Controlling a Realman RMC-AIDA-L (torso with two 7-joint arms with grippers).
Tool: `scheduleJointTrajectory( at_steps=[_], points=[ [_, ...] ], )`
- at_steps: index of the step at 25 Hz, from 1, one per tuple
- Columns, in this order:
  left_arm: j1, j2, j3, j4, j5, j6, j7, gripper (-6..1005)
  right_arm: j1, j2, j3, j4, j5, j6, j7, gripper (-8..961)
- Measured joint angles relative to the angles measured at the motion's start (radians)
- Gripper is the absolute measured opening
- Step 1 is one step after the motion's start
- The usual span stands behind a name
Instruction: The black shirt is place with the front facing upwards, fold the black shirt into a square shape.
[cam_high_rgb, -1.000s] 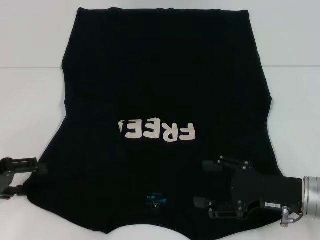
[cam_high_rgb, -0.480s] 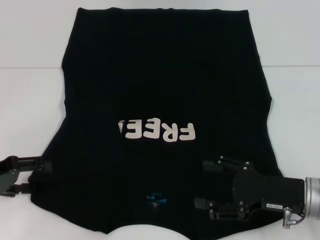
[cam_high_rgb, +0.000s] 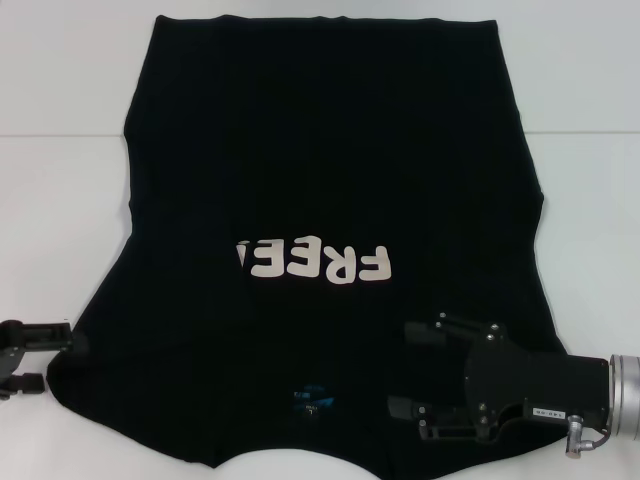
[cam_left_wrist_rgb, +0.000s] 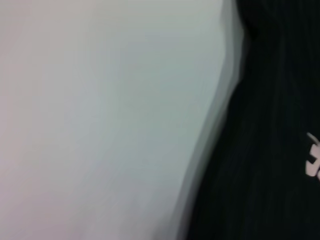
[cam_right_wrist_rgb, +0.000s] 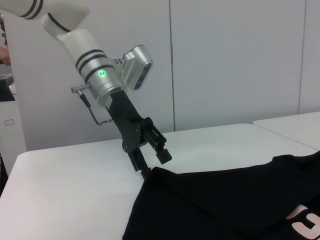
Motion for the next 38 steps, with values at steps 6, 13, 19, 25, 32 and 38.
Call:
scheduleJointTrajectory(
  at_steps=[6,13,19,25,32,38],
  points=[
    [-0.009,-0.005,0.0,0.001,0.014,-0.008,0.001,936,0.0,0.0,0.0,0.0,0.001,-0.001,0.0,900],
    [-0.016,-0.012,0.0,-0.006,0.007,-0.008,0.007,923,-0.001,0.0,0.0,0.0,0.001,-0.002,0.0,899],
    [-0.019,-0.016,0.0,-0.007,0.01,-0.009,0.012,911,-0.002,0.0,0.0,-0.001,0.002,-0.006,0.0,899],
    [-0.021,-0.023,0.015,0.009,0.014,-0.007,0.027,880,-0.002,0.0,0.0,-0.001,0.002,-0.007,0.0,898],
    [-0.017,-0.05,0.073,0.076,0.014,-0.013,0.026,730,-0.004,-0.001,0.003,-0.002,0.018,-0.03,0.001,898],
    [-0.019,-0.05,0.075,0.076,0.026,-0.024,0.028,526,-0.006,-0.003,0.003,-0.002,0.024,-0.032,0.001,897]
  ],
)
